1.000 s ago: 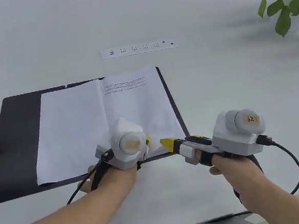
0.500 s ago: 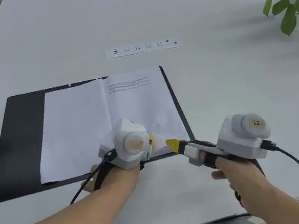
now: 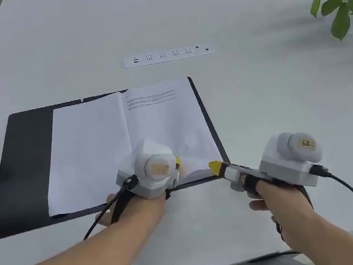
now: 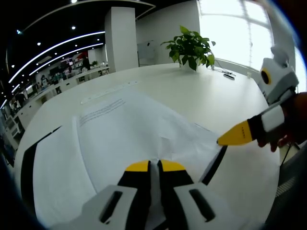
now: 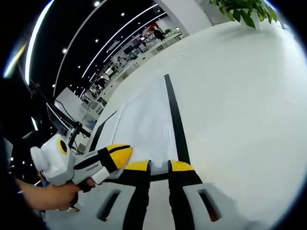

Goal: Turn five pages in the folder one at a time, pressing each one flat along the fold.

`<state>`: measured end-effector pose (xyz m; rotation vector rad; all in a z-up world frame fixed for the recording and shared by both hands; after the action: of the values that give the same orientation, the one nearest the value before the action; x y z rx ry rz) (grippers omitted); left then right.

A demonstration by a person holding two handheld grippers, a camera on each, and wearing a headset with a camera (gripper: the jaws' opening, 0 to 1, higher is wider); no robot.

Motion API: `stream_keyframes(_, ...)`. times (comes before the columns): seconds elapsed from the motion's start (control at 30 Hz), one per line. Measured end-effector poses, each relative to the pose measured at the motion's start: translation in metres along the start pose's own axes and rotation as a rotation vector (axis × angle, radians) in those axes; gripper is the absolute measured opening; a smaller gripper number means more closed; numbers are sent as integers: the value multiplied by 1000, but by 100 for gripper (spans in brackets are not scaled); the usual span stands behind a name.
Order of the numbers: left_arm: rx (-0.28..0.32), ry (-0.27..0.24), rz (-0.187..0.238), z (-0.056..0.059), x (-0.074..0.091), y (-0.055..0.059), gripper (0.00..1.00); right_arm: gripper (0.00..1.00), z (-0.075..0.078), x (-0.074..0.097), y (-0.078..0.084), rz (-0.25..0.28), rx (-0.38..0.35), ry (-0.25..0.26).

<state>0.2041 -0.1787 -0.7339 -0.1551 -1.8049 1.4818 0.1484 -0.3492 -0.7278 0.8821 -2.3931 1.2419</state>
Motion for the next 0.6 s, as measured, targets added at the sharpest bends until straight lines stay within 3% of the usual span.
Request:
stream_keyframes(0.13,1,1,-3,0,0,0,5,0,2,0,0,-8,-9,13)
stream_keyframes(0.33,6,0,-9,0,0,-1,5,0,0,1,0,-6,-44,15)
stream_keyframes(0.6,61,24,-28,-4,6,-4,6,0,-16,7,-7,3,-1,-11)
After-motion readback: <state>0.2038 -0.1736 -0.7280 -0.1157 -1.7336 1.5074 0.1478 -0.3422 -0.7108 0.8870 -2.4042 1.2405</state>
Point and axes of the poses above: the centre of the closed fingertips' face, and the gripper's own axes: x roughly backward along the fingers, z roughly to its right, y roughly out of its underside, the point moved 9 cm from there along x, roughly backward along the fingers, and after that the axes turned 4 degrees about z, right-handed, at the moved point
